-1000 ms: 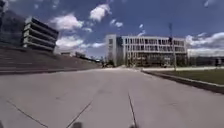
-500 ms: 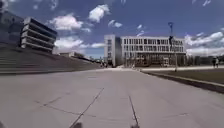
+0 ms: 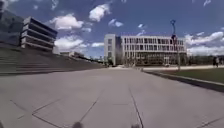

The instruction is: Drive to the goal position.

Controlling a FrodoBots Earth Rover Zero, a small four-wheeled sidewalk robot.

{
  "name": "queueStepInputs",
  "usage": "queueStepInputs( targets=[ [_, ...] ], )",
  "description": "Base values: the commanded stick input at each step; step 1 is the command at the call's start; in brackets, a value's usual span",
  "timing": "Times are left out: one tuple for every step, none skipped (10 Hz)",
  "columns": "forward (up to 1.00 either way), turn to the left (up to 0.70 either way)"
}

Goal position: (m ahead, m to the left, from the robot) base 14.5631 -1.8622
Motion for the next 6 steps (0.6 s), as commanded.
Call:
queueStepInputs(
  targets=[
    [0.7, 0.0],
    [0.7, 0.0],
    [0.7, 0.0],
    [0.7, 0.0],
    [0.7, 0.0],
    [0.7, 0.0]
  ],
)
